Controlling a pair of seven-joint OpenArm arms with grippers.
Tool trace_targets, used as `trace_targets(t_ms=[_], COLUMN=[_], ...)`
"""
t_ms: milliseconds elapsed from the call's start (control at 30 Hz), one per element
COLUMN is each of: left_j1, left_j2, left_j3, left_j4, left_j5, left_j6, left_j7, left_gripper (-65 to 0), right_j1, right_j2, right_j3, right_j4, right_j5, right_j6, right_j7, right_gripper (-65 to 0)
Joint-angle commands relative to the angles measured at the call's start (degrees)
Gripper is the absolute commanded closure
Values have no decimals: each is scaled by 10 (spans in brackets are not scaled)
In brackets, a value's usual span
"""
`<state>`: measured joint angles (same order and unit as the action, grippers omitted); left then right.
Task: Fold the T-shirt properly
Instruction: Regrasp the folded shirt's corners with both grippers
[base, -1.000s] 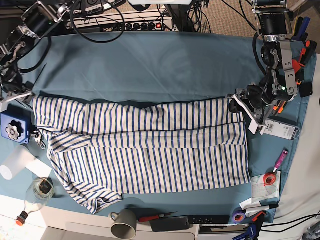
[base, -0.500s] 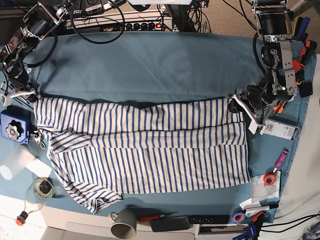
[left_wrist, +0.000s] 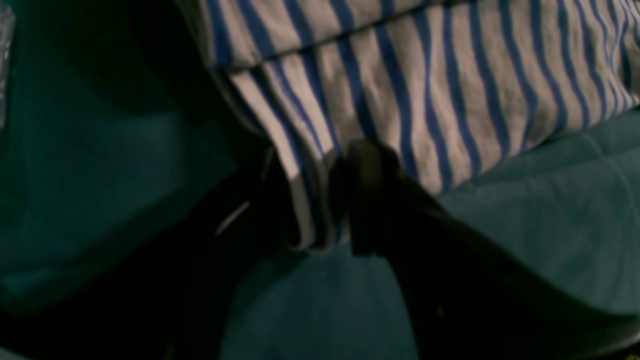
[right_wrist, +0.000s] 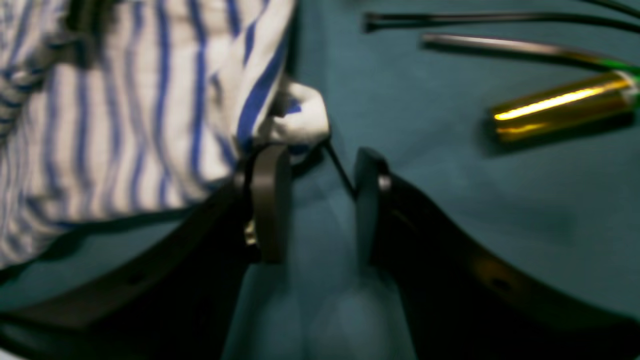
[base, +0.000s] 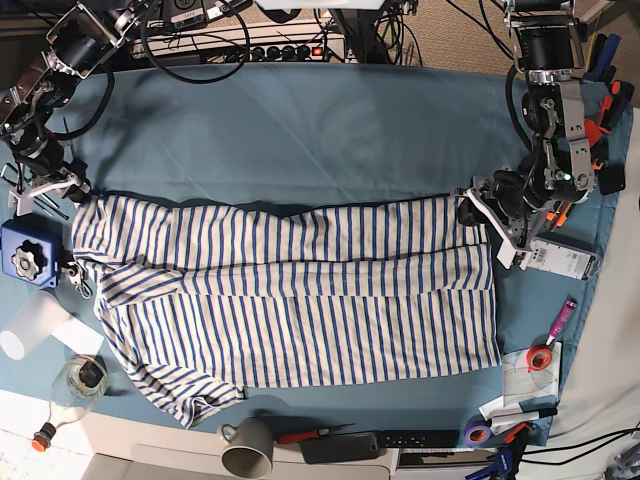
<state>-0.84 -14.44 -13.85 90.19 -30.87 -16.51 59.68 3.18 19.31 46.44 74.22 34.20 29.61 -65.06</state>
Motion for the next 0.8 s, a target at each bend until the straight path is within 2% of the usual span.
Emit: trace_targets(t_ms=[0,200,300,467,600,733,767], left_j1=[-1,-1,-1,-1,-1,-1,-1], left_j2=[0,0,0,0,0,0,0], left_j3=[2,2,2,2,2,2,2], left_j4=[0,0,0,0,0,0,0], left_j5=[4,4,3,1,1,-3,-5], left_j6=[0,0,0,0,0,0,0], left_j7=[19,18,18,18,18,18,18], left_gripper=[-224,-224,-224,-224,-224,-224,-223], right_j1=[7,6,6,7,8,8,8], right_j2=[11,3,-16,-52,-52,-52,-51], right_j3=[1,0,0,-1,-16,-44,-50], right_j4=[12,12,11,10,10,11,11], right_j5=[9,0,-38,-57,-73,-116,-129], right_j6=[-1,-1,-1,6,1,-14,-18], right_j7=[5,50,78,83,97,110,112], right_gripper=[-223,-223,-223,-222,-213,-14,0])
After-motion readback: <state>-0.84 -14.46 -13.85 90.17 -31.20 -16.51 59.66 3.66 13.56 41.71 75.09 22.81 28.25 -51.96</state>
